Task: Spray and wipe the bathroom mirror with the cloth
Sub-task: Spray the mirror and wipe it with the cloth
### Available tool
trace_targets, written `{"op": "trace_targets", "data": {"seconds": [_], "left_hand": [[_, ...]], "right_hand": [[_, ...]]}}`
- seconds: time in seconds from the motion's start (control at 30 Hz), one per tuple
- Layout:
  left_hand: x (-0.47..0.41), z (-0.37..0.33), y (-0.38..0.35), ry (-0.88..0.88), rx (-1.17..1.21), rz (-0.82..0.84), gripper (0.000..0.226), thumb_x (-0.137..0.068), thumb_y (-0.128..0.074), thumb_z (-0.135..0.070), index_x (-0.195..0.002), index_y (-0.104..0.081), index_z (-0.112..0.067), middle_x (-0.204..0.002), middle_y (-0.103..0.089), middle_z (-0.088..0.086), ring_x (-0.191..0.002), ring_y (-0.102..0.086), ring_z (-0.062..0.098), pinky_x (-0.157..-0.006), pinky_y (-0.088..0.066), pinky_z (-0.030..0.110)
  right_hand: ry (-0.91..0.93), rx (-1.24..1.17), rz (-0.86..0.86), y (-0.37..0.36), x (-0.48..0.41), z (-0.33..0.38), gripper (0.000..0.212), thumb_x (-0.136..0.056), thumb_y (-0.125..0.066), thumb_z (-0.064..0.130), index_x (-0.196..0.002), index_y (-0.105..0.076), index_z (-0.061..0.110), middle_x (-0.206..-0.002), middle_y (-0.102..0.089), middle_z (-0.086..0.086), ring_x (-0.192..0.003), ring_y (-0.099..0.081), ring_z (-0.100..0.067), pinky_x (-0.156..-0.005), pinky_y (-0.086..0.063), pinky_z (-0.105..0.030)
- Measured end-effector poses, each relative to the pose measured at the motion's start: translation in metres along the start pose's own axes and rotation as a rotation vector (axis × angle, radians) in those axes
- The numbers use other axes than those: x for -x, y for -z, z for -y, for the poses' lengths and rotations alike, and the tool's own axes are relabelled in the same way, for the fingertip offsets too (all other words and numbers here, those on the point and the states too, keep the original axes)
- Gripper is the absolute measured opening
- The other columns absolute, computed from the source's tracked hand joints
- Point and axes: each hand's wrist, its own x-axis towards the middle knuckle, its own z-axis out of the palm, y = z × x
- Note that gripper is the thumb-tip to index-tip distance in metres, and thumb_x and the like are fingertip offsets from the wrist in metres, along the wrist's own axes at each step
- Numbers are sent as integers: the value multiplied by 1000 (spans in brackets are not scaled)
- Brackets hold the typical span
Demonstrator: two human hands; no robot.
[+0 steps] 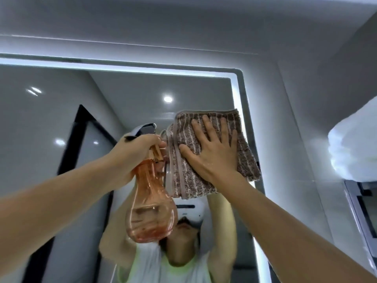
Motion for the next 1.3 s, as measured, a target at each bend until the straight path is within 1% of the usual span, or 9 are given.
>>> {"op": "trace_targets", "data": {"seconds": [0.23,0.4,0.57,0.67,0.8,0.97,1.1,1.17,1.3], "left_hand": [[26,8,144,26,-10,-153,15,-88,-50,-18,-77,-58,-11,-69,-60,2,-63,-57,14,-54,-52,23],[55,16,294,-3,-8,-343,11,-85,-52,-11,-75,-55,-12,-76,-58,4,-67,-58,13,-41,-50,17],[90,23,466,-111,-227,-458,12,-84,-56,-11,-81,-57,-22,-92,-59,8,-82,-59,17,-65,-50,31],[86,21,473,-148,-236,-476,13,-84,-55,-10,-83,-57,-22,-92,-56,8,-82,-57,19,-68,-49,32],[85,25,510,-154,-328,-571,30,-82,-54,-15,-112,-60,-18,-84,-60,2,-82,-60,18,-71,-54,35],[99,44,523,-61,-404,-529,23,-77,-54,-22,-89,-61,-3,-94,-67,18,-93,-65,31,-88,-52,55],[127,60,512,16,-337,-502,10,-68,-50,-28,-74,-56,-22,-103,-67,19,-100,-64,33,-88,-52,52],[147,74,508,36,-330,-512,18,-66,-49,-31,-77,-57,-19,-97,-67,17,-100,-64,34,-84,-53,49],[183,114,514,92,-406,-526,44,-67,-47,-31,-100,-59,-4,-89,-63,15,-99,-62,37,-84,-52,53]], "right_hand": [[235,18,14,-32,-16,171,76,-81,-14,77,-143,10,41,-154,17,8,-139,26,-24,-109,20,-48],[224,47,4,-51,-32,275,76,-81,-13,76,-145,8,41,-155,16,8,-140,23,-24,-112,16,-49],[264,22,5,-75,-40,427,75,-82,-13,76,-144,8,41,-155,15,7,-140,21,-25,-113,14,-49],[258,73,-11,-80,-43,434,76,-82,-14,75,-144,8,40,-155,14,7,-140,20,-26,-113,15,-49],[275,60,-41,-91,-42,470,74,-83,-15,74,-145,6,40,-156,11,8,-141,18,-26,-111,16,-47],[272,87,-5,-92,-28,493,71,-85,-17,71,-145,5,40,-156,10,8,-141,17,-25,-111,15,-45],[447,45,11,-113,18,531,69,-87,-23,67,-146,-1,38,-157,4,7,-142,14,-27,-110,18,-44],[497,30,14,-124,44,543,68,-87,-21,67,-146,-4,37,-157,1,5,-142,12,-28,-109,19,-42],[559,15,38,-138,85,552,70,-83,-19,65,-146,-10,36,-157,-6,3,-143,6,-29,-109,18,-39]]}}
